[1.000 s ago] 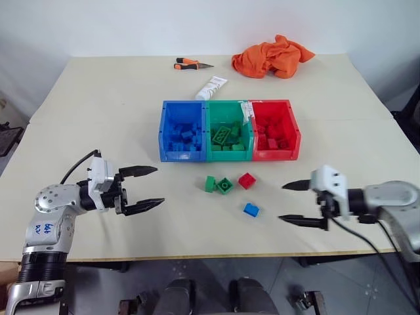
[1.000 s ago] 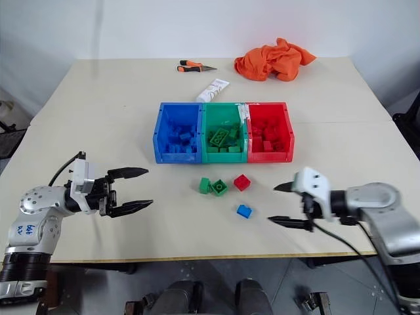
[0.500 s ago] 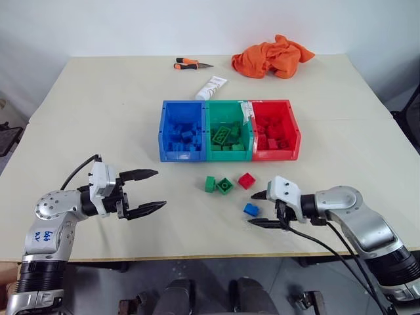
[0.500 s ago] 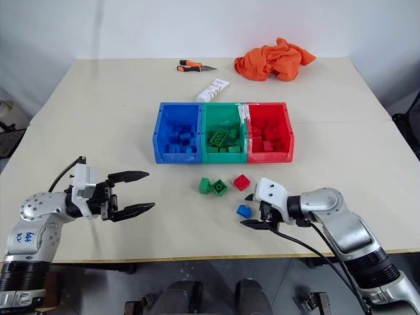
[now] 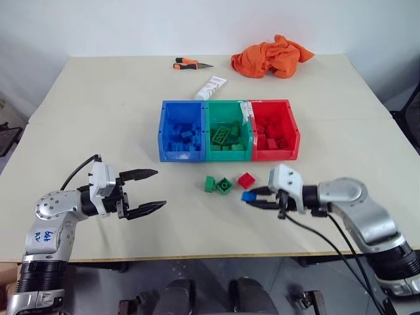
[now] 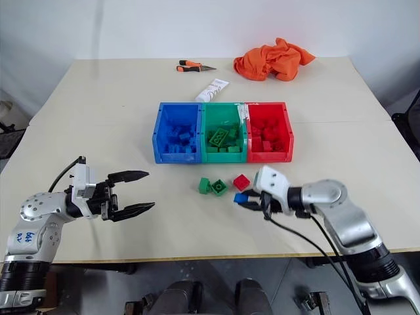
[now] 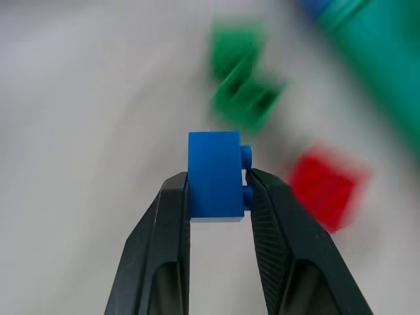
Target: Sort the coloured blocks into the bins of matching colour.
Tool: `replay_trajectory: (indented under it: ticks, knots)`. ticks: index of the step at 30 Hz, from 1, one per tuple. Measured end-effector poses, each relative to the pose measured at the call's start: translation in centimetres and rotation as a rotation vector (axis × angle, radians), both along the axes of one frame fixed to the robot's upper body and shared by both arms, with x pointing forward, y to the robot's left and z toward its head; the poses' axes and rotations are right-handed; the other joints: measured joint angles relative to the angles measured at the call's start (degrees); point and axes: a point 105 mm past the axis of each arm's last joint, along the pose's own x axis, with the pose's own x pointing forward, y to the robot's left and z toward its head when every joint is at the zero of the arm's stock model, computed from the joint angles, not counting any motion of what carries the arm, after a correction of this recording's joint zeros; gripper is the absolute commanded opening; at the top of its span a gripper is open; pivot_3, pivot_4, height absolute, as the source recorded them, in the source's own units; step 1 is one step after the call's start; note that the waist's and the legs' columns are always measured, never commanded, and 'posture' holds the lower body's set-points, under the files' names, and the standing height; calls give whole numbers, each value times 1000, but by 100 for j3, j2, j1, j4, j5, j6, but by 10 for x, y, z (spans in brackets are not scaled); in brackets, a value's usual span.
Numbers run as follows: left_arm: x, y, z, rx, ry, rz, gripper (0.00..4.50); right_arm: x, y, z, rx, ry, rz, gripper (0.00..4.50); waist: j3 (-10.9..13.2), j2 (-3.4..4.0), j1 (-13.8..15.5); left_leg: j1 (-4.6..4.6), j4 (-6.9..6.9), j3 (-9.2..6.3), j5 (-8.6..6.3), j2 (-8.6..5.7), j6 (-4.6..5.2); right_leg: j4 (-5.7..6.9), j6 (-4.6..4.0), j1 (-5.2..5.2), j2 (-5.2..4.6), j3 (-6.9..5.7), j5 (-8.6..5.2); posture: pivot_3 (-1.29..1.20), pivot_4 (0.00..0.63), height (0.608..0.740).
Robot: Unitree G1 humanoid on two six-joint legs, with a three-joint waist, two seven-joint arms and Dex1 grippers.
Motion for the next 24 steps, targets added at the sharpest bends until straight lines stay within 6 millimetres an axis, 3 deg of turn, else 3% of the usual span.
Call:
replay_trajectory:
  ticks: [4,7,13,16,20,24]
  knots:
    - [4,-1,2,-16,-10,4,4500,24,22,42,90,-105,5,886,0,0,-20,-2,0,1,1,-1,-1,4,0,-7,0,1,0,0,150,740]
    - [8,-4,4,-26,-28,-3,4500,51,45,60,134,-141,1,886,0,0,-80,-3,-1,1,1,-1,-2,13,0,-14,0,-3,0,0,150,740]
    - [14,-6,7,-35,-50,4,4500,97,105,66,191,-176,-14,886,0,0,-211,-4,-4,0,4,-2,-9,73,0,-33,-3,-27,0,0,150,740]
    - [17,-4,8,-38,-56,13,4500,108,130,65,206,-187,-13,886,0,0,-285,-4,-3,-12,2,-2,-11,82,0,-33,-6,-44,0,0,150,740]
    - [18,-3,7,-32,-62,18,4500,122,148,61,197,-193,-68,2276,0,0,-303,-4,-3,-21,2,-2,-12,84,0,-32,-7,-51,0,0,150,740]
    - [19,-3,8,-31,-65,24,4500,128,147,58,184,-227,-98,3660,0,1,-298,-5,-3,-27,2,-4,-14,85,0,-30,-7,-52,0,0,150,740]
